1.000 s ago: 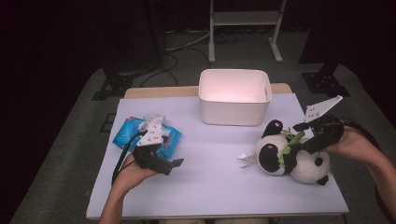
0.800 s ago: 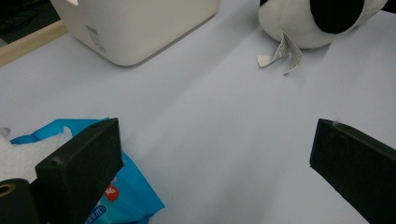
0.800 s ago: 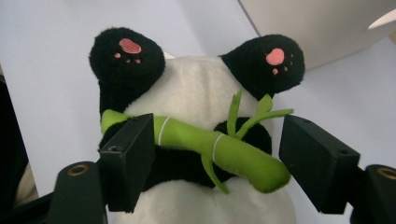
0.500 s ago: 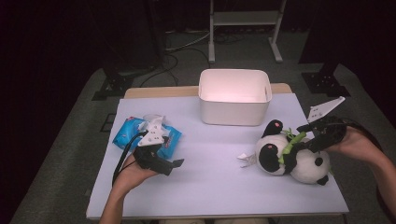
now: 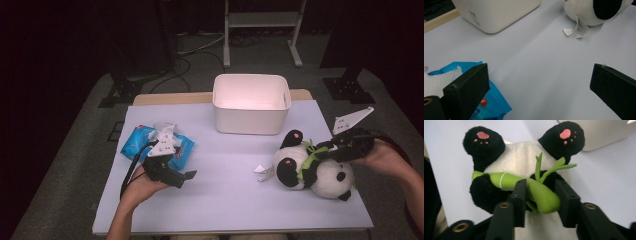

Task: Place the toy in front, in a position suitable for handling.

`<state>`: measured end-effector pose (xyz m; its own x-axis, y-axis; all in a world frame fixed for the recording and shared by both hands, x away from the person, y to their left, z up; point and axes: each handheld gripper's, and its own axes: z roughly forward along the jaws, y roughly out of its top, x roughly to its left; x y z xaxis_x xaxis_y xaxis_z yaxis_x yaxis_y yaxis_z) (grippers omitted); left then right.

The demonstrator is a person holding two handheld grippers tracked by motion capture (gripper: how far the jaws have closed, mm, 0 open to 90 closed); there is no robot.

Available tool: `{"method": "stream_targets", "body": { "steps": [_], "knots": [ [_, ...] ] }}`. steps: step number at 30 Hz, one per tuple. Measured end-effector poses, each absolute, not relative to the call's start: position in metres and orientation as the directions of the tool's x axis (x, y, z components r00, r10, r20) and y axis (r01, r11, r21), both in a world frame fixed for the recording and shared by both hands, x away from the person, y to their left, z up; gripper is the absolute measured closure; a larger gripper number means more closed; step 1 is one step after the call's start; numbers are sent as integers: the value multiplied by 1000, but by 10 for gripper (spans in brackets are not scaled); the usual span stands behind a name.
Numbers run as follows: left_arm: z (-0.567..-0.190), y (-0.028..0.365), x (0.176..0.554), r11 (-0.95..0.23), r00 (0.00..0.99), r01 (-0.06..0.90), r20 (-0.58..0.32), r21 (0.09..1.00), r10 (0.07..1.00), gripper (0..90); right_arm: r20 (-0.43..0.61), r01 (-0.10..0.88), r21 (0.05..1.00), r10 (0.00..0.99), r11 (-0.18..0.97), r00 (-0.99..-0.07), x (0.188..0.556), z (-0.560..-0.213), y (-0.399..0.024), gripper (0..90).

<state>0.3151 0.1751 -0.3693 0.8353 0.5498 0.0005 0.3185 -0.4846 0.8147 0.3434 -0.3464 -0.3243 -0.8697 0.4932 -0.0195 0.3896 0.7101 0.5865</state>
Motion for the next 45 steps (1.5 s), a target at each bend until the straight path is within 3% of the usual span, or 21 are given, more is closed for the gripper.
{"method": "stream_targets", "body": {
  "steps": [6,28,45],
  "knots": [
    [-370,175,316,-490,835,318,5,812,550,18,-30,356,587,459,728,-888,337,-321,-345,733],
    [-369,178,316,-484,828,320,8,815,561,18,-60,224,645,341,730,-938,330,-300,-325,759],
    [-362,188,314,-468,820,311,15,827,572,18,-102,60,666,170,743,-980,341,-263,-236,759]
  ]
}}
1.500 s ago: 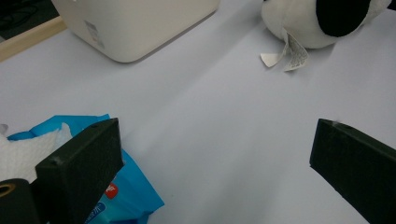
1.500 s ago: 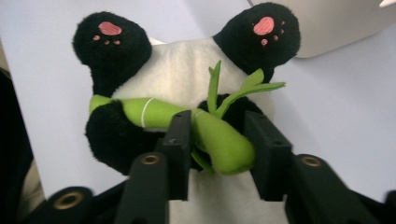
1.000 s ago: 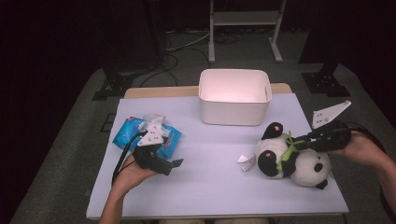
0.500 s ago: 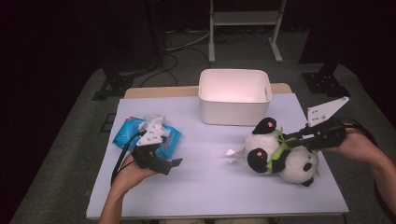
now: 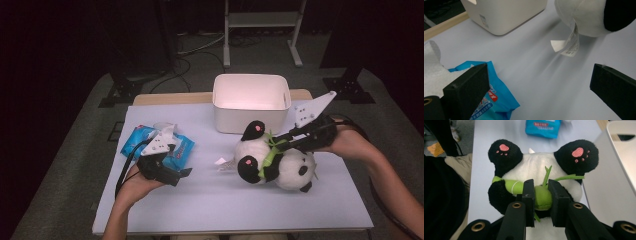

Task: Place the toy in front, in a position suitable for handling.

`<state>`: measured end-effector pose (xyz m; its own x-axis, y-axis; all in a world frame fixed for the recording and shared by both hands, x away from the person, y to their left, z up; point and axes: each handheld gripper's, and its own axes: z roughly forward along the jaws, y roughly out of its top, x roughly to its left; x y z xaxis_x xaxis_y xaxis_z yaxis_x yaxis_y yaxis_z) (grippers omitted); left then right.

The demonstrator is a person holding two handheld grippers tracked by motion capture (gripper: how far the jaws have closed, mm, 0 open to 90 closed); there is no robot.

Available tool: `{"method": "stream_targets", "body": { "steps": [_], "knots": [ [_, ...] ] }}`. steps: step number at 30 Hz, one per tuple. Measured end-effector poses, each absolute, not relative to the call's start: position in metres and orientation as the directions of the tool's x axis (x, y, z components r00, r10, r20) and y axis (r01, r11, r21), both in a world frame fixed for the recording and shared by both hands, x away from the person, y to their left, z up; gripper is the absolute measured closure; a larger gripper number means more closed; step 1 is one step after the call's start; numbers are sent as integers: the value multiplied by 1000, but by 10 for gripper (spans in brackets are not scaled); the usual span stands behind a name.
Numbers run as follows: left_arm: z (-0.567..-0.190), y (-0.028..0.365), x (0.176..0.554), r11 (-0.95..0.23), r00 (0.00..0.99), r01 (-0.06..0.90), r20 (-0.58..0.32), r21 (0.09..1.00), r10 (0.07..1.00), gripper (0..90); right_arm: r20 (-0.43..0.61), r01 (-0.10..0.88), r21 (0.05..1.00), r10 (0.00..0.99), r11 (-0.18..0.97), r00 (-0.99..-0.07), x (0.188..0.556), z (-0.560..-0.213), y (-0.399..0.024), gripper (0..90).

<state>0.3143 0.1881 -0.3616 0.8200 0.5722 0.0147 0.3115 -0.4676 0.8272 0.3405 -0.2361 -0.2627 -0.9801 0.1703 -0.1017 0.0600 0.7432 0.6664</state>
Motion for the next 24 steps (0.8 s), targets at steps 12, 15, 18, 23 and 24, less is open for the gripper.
{"method": "stream_targets", "body": {
  "steps": [12,15,18,23,24],
  "knots": [
    [-359,192,314,-455,819,312,7,834,574,18,-51,23,644,72,765,-996,356,-276,-172,758],
    [-360,193,315,-454,816,320,2,832,577,18,-31,28,638,61,770,-998,360,-287,-158,757],
    [-362,195,315,-450,813,326,-3,831,582,18,-12,35,632,55,775,-998,363,-297,-149,757],
    [-362,195,315,-451,815,325,-4,831,580,18,34,58,636,47,769,-998,370,-321,-140,749],
    [-362,195,315,-453,815,324,-2,830,579,18,39,71,643,60,762,-997,371,-321,-142,741]
  ]
}}
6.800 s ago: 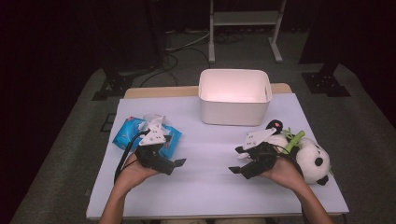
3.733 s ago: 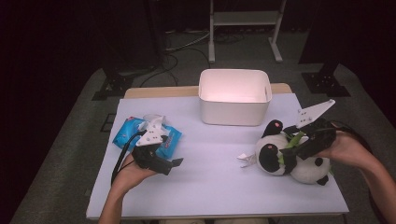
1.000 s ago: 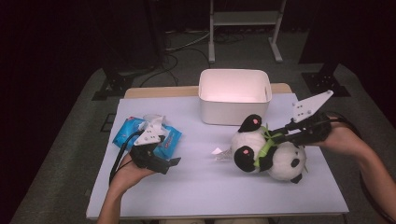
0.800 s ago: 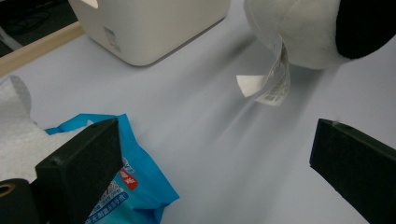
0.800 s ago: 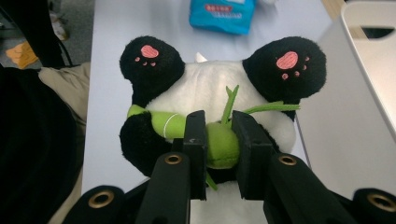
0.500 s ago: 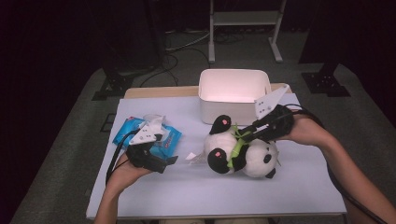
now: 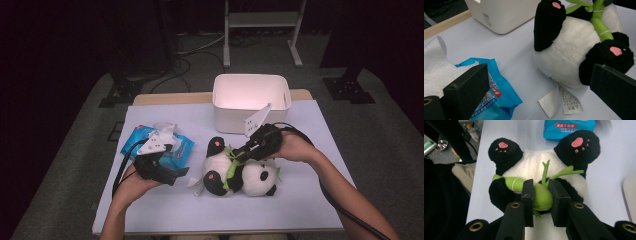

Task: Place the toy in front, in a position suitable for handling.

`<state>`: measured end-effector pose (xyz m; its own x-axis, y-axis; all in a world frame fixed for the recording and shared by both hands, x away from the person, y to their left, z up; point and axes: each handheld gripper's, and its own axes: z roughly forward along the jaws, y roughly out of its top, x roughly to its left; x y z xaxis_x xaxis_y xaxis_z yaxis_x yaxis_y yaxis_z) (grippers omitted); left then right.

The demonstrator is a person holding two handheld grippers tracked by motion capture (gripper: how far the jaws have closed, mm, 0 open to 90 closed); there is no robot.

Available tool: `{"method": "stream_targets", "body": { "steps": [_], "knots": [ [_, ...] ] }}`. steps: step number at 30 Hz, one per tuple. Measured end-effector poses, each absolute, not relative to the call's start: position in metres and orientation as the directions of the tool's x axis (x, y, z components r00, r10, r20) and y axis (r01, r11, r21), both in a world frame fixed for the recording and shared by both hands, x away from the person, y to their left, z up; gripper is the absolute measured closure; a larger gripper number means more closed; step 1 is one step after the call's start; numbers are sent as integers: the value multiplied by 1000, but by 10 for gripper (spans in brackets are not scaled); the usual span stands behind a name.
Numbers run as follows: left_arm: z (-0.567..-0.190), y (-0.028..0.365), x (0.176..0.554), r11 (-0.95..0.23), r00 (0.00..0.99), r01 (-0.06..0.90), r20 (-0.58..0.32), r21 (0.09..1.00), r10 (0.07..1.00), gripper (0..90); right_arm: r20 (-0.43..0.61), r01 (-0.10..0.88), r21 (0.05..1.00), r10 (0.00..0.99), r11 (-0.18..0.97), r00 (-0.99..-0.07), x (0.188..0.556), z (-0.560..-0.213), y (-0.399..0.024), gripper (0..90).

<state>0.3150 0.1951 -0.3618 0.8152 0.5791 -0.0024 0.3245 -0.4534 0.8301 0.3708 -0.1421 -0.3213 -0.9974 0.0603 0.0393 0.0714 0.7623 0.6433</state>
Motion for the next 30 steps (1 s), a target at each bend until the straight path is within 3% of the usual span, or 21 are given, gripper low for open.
{"method": "stream_targets", "body": {
  "steps": [14,24,30],
  "knots": [
    [-363,195,316,-455,814,335,-10,825,581,18,50,156,664,165,731,-985,371,-327,-172,395],
    [-366,194,317,-456,814,341,-16,822,580,18,9,202,656,260,727,-966,372,-345,-204,320],
    [-369,194,319,-460,815,346,-20,818,579,18,58,221,683,250,697,-966,367,-369,-205,278]
  ]
}}
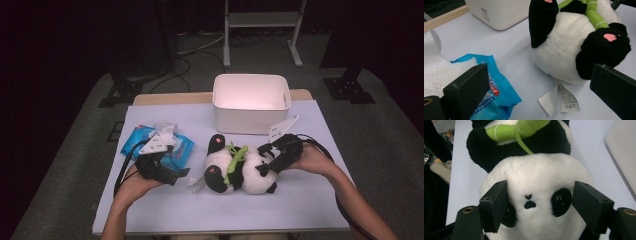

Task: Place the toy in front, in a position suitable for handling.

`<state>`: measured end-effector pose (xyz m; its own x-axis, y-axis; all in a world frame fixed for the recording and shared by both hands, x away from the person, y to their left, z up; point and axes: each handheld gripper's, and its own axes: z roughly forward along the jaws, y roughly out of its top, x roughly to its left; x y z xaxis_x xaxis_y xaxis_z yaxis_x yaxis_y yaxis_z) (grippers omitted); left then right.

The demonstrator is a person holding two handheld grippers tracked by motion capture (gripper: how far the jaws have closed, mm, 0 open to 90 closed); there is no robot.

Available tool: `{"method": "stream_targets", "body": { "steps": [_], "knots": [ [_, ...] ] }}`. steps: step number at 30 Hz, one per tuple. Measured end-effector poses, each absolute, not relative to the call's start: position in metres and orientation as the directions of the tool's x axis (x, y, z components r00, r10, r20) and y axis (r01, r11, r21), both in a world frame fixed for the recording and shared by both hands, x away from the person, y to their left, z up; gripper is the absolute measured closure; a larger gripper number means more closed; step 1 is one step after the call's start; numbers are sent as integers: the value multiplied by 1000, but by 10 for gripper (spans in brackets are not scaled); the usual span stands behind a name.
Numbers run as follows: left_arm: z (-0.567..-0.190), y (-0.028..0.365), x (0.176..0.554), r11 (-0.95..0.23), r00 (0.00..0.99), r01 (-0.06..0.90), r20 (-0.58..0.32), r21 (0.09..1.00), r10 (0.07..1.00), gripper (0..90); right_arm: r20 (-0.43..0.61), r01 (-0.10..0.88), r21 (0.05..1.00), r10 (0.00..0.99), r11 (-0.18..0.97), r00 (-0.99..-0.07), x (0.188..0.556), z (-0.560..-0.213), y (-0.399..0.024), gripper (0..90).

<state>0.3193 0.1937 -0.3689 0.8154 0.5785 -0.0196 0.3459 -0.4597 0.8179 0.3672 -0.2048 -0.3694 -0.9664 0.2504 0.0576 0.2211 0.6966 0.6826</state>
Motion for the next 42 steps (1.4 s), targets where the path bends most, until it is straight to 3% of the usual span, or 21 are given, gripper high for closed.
{"method": "stream_targets", "body": {
  "steps": [14,25,29,31,42],
  "knots": [
    [-372,195,328,-496,824,341,0,798,566,53,34,193,711,241,676,-970,355,-382,-208,251],
    [-356,212,362,-536,816,342,39,772,576,96,38,198,710,243,676,-969,355,-383,-208,245],
    [-354,217,370,-533,813,356,27,767,581,136,39,197,710,241,676,-970,356,-383,-208,244],
    [-354,223,379,-545,821,360,21,757,571,217,38,196,707,240,680,-970,356,-383,-207,243],
    [-362,234,399,-584,831,405,-18,703,556,393,33,190,698,234,691,-972,357,-383,-205,224]
  ]
}}
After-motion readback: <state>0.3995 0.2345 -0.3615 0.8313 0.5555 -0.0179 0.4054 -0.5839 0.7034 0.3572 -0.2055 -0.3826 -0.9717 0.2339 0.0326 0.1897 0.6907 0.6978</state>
